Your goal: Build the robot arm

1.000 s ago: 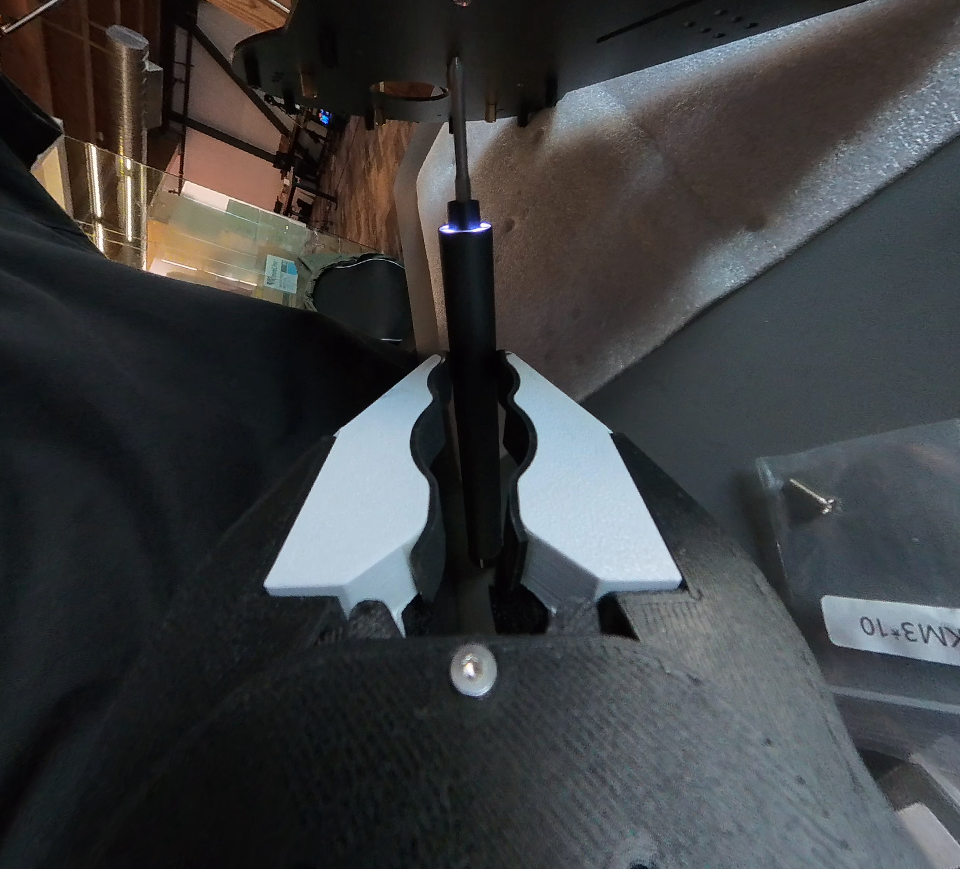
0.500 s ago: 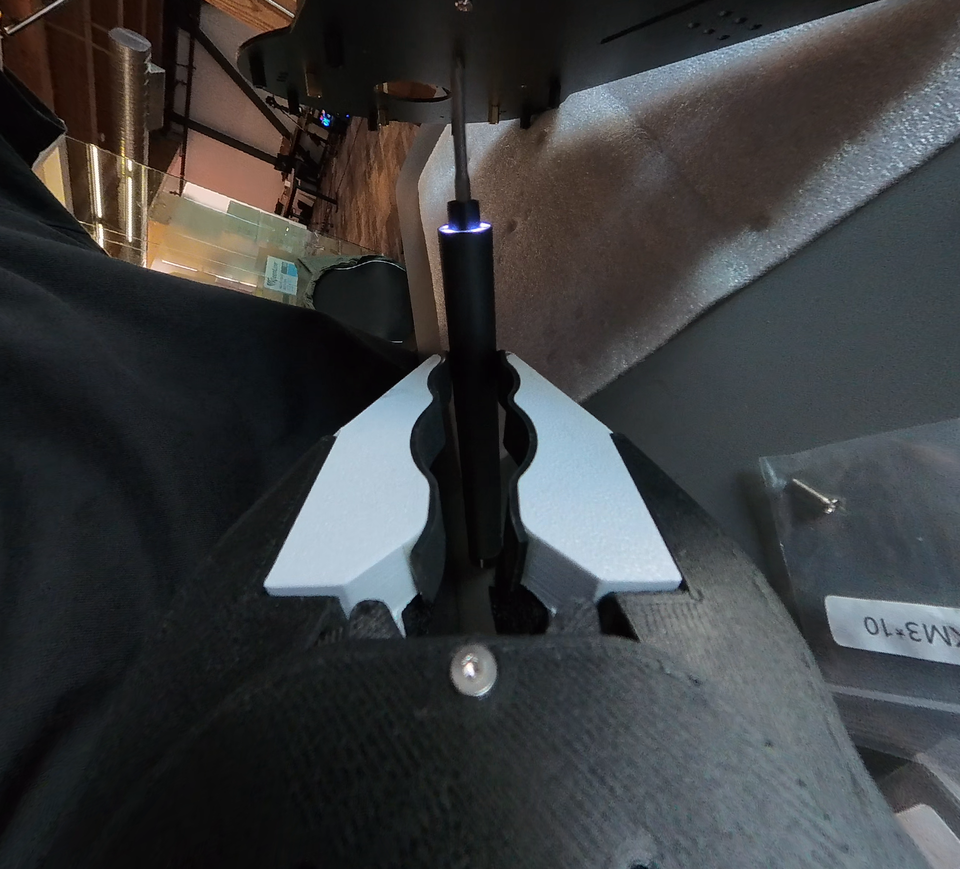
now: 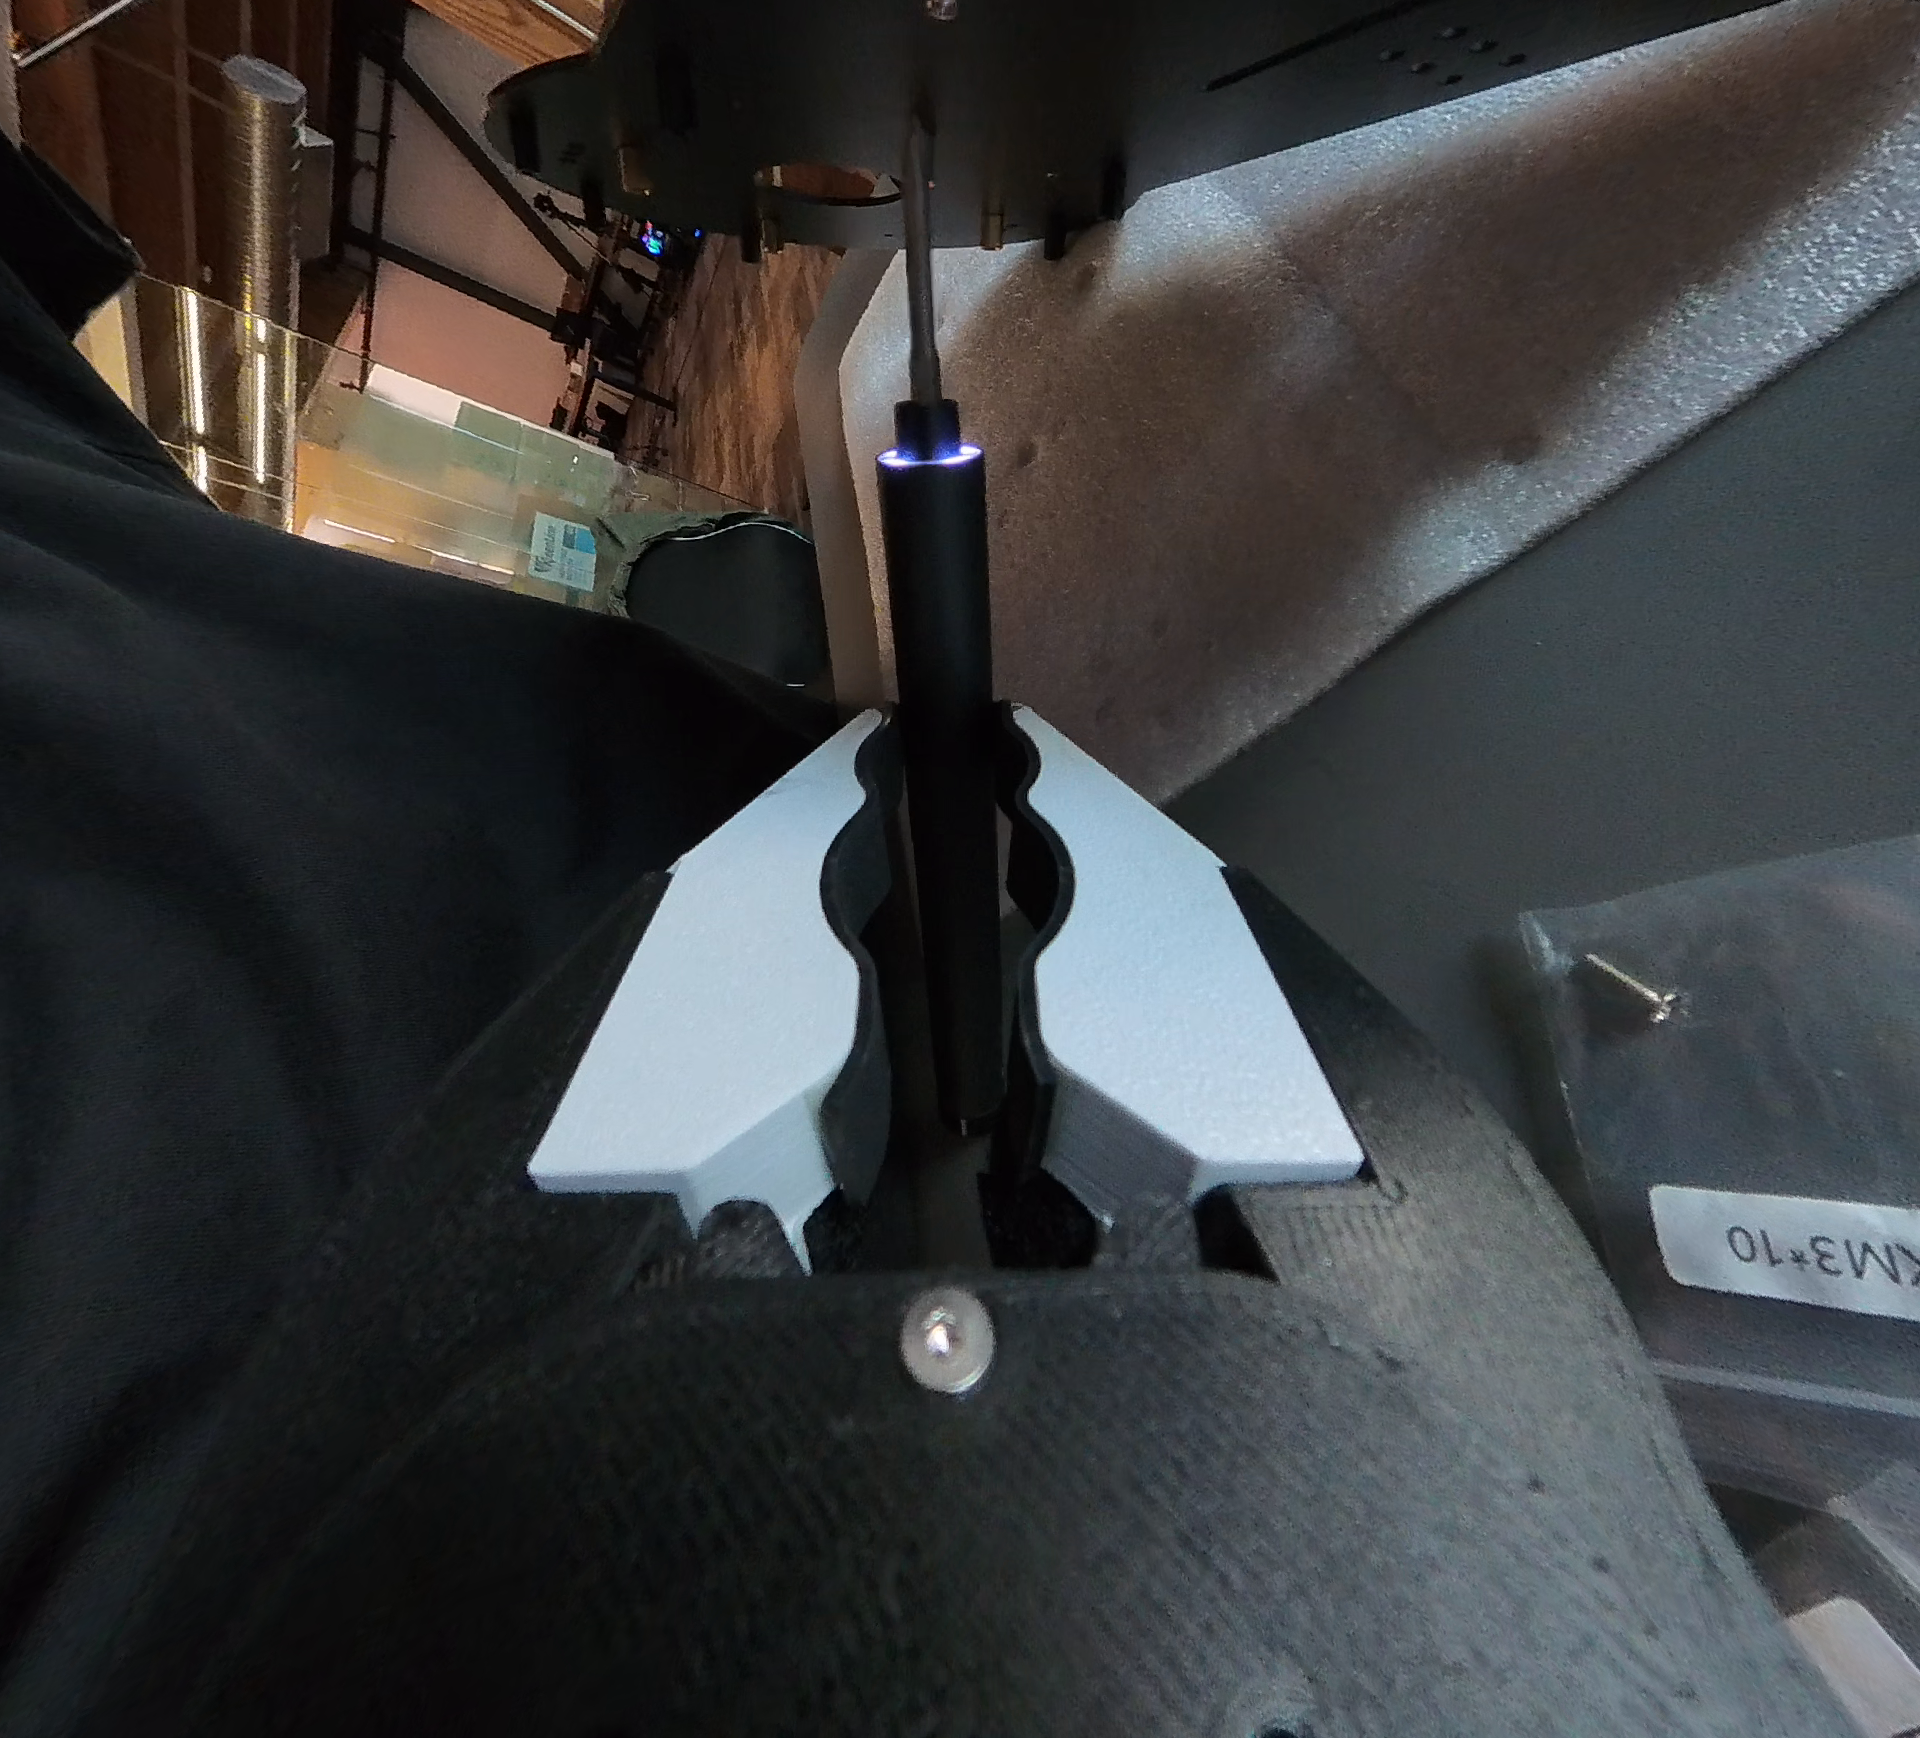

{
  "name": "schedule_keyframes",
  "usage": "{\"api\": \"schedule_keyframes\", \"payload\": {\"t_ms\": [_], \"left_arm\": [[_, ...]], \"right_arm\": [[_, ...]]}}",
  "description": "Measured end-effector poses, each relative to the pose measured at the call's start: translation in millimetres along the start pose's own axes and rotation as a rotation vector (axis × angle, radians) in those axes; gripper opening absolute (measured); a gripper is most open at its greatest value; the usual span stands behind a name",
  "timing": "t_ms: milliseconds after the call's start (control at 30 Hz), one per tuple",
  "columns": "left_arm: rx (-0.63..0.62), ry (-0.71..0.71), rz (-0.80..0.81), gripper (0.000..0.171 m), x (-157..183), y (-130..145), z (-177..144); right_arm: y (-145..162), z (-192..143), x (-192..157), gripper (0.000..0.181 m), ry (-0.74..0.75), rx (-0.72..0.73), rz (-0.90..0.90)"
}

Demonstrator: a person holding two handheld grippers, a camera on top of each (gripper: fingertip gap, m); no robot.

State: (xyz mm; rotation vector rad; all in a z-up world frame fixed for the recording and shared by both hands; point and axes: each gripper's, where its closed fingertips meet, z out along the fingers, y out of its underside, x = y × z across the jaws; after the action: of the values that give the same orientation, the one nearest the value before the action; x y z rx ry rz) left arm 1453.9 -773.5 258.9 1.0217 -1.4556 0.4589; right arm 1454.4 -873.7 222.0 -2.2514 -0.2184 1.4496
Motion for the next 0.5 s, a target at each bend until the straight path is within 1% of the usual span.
{"api": "schedule_keyframes", "payload": {"t_ms": [67,167,267,500], "left_arm": [[0.046,-0.023,0.006,0.020,-2,-4,-1],[0.075,-0.043,0.055,0.009,2,-6,0],[0.074,-0.051,0.095,0.000,5,-4,0],[0.039,-0.001,0.093,0.000,9,-1,7]], "right_arm": [[0,-1,-1,0.016,-0.002,0.001,-0.006],[1,-1,-1,0.016,-0.004,-0.001,-0.012],[2,0,-2,0.016,-0.010,0.002,-0.012],[4,0,-2,0.016,-0.005,-0.003,-0.011]]}}
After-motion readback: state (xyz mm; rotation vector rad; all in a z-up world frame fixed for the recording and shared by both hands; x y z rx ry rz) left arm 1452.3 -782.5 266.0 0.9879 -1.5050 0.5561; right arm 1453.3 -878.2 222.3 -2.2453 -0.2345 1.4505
